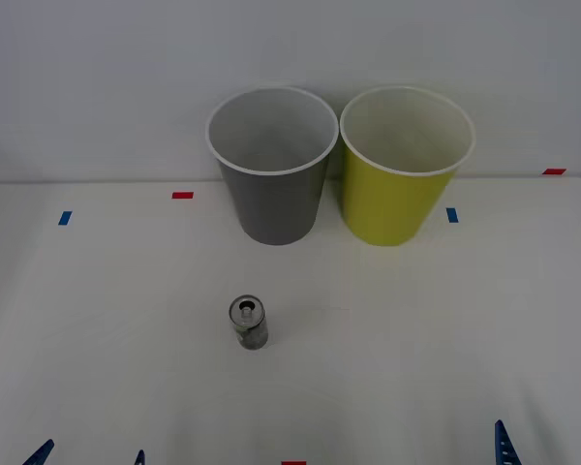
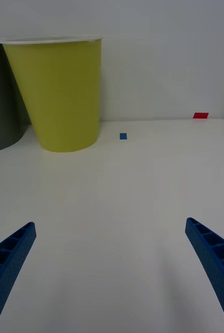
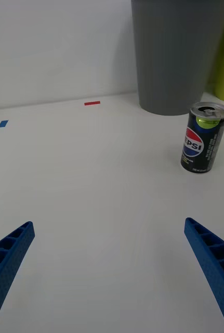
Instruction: Put cans in the gray bin and PET bottles in the light green bin.
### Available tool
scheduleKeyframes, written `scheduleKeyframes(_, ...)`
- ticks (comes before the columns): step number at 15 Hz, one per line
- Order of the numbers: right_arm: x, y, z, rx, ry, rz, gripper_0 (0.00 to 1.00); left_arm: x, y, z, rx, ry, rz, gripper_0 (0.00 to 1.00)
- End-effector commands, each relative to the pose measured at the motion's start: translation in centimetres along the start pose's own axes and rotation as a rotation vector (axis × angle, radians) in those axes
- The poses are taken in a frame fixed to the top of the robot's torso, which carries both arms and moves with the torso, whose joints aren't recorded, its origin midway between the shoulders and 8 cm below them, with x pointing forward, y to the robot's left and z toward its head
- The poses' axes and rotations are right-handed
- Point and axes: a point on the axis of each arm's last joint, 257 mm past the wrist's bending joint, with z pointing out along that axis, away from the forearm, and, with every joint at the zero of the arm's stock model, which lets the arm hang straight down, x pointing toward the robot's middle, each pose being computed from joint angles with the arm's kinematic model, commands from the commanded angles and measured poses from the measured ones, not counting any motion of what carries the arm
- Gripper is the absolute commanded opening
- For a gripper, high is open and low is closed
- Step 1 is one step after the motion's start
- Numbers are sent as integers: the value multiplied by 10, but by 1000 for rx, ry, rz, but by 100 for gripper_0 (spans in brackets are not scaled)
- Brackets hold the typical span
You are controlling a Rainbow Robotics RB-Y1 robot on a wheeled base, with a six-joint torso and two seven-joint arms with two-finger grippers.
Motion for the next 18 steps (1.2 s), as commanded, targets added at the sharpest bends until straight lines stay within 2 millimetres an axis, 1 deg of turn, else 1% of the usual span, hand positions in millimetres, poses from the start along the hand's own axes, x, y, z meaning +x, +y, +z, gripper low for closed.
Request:
scheduleKeyframes(1,0,0,0,0,0,0,100,0,0,0,0,0,0,100)
scheduleKeyframes(18,0,0,0,0,0,0,100,0,0,0,0,0,0,100)
